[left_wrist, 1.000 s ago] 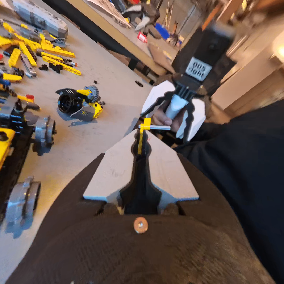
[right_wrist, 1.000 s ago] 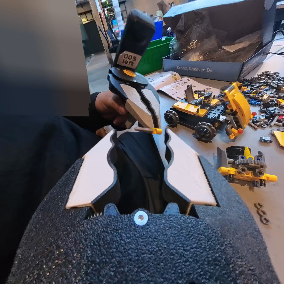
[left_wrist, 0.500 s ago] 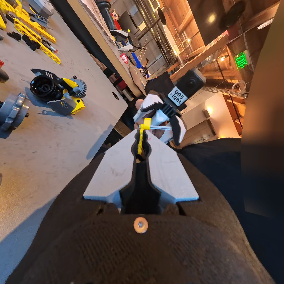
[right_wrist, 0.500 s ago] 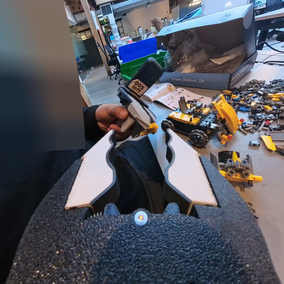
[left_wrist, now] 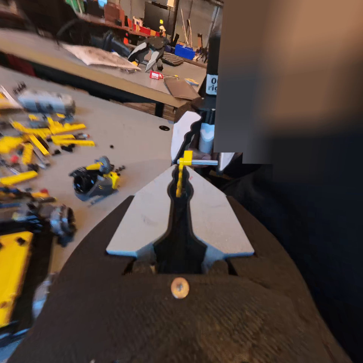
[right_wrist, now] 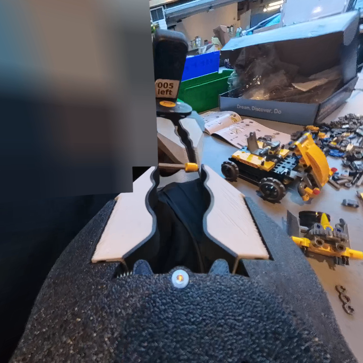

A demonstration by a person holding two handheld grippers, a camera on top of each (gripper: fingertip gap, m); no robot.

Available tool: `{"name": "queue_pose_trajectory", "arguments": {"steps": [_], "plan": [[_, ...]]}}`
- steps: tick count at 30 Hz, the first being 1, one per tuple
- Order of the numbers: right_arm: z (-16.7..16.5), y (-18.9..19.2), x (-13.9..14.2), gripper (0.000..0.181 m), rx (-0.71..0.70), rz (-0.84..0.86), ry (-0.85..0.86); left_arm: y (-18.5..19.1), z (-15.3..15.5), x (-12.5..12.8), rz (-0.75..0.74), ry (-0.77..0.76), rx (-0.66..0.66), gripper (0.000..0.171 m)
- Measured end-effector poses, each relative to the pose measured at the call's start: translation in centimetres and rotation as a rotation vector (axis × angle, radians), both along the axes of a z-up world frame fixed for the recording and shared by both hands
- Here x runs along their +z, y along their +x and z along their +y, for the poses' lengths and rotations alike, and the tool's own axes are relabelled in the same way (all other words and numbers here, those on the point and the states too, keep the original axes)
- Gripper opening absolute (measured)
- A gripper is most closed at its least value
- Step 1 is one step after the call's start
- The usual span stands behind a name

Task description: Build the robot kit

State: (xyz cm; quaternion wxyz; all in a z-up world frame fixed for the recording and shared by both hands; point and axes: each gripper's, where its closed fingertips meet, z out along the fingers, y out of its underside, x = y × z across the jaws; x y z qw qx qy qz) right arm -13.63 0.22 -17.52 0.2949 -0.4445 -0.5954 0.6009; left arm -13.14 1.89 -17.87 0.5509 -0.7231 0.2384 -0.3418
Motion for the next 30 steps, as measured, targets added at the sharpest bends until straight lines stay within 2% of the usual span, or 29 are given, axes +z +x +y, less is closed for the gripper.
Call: {"name": "queue_pose_trajectory", "arguments": {"steps": [5,13,18,23,30], "plan": [[-0.6,0.6,0.0,0.042,-0.048,0.034,0.235,0.1,-0.9,0.5,0.283,0.209,-0.015,0.001],[-1.4,0.6,-0.5,0.040,-0.150,0.102,0.618,0.3,-1.7,0.1,0.567,0.368,-0.041,0.001],[-1.2,0.4,-0.4,0.039,-0.251,0.209,0.874,0.0,-1.8,0.7,0.881,0.597,-0.013,0.001],[-0.8,0.3,-0.5,0.038,-0.266,0.213,0.924,0.3,-1.9,1.4,1.051,0.737,-0.017,0.001],[-0.4,0.4,0.1,0.041,-0.281,0.235,1.011,0.7,-1.5,1.7,1.142,0.814,-0.009,0.000]]}}
